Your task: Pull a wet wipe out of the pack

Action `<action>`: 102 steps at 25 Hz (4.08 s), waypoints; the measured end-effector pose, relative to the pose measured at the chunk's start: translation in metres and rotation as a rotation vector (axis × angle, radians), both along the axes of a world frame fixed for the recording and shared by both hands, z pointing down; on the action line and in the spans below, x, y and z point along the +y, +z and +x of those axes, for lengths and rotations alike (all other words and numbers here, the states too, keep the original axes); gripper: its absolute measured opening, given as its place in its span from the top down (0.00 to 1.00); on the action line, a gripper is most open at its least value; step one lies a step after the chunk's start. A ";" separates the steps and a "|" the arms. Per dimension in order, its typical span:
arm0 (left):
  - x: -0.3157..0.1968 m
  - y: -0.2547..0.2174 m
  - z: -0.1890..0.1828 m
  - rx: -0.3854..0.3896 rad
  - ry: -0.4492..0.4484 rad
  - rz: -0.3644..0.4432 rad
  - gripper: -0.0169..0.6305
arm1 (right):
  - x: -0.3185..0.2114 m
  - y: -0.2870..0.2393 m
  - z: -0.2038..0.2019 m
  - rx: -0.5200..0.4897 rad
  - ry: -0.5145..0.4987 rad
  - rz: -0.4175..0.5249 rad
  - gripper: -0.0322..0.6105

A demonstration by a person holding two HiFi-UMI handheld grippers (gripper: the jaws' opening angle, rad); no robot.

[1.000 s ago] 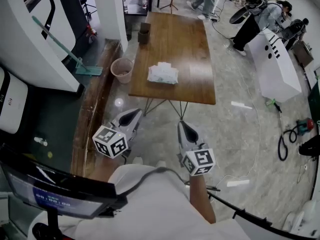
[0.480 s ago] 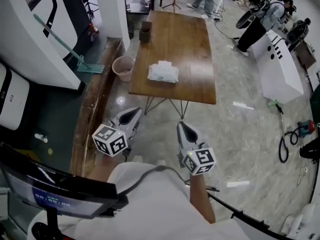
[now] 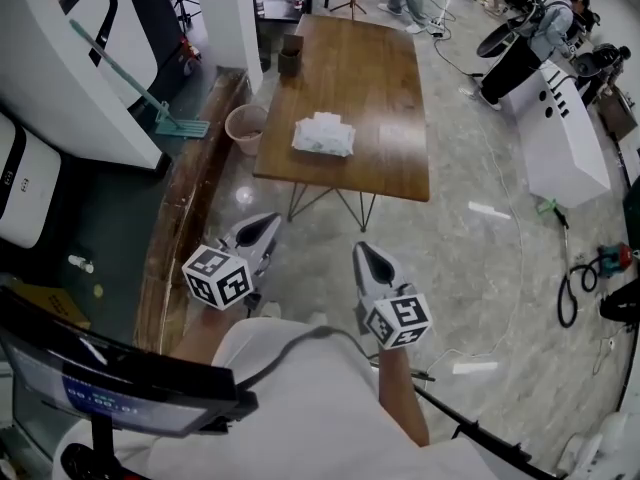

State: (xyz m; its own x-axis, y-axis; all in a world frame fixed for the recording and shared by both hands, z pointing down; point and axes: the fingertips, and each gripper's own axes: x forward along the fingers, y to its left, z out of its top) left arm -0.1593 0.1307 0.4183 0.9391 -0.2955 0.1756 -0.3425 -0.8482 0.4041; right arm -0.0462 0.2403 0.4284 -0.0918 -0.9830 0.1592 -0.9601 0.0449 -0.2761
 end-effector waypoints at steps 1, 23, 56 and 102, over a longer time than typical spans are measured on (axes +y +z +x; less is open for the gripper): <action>0.004 0.002 0.002 -0.004 0.001 -0.001 0.97 | 0.004 0.003 0.001 0.001 -0.007 -0.006 0.94; 0.056 0.011 0.055 -0.017 0.003 -0.026 0.97 | 0.057 0.032 0.060 -0.065 0.015 -0.017 0.94; -0.157 0.016 0.169 -0.011 0.188 -0.061 0.97 | -0.129 0.046 0.108 -0.007 0.061 -0.170 0.94; -0.302 0.037 0.163 0.013 0.141 -0.051 0.97 | -0.325 0.051 0.128 0.053 -0.133 -0.162 0.94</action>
State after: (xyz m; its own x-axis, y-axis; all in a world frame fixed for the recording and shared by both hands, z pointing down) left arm 0.0036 -0.1708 0.4555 0.9728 -0.1518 0.1750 -0.2163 -0.8658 0.4512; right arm 0.0813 -0.0847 0.4798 -0.2061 -0.9239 0.3223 -0.9620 0.1309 -0.2397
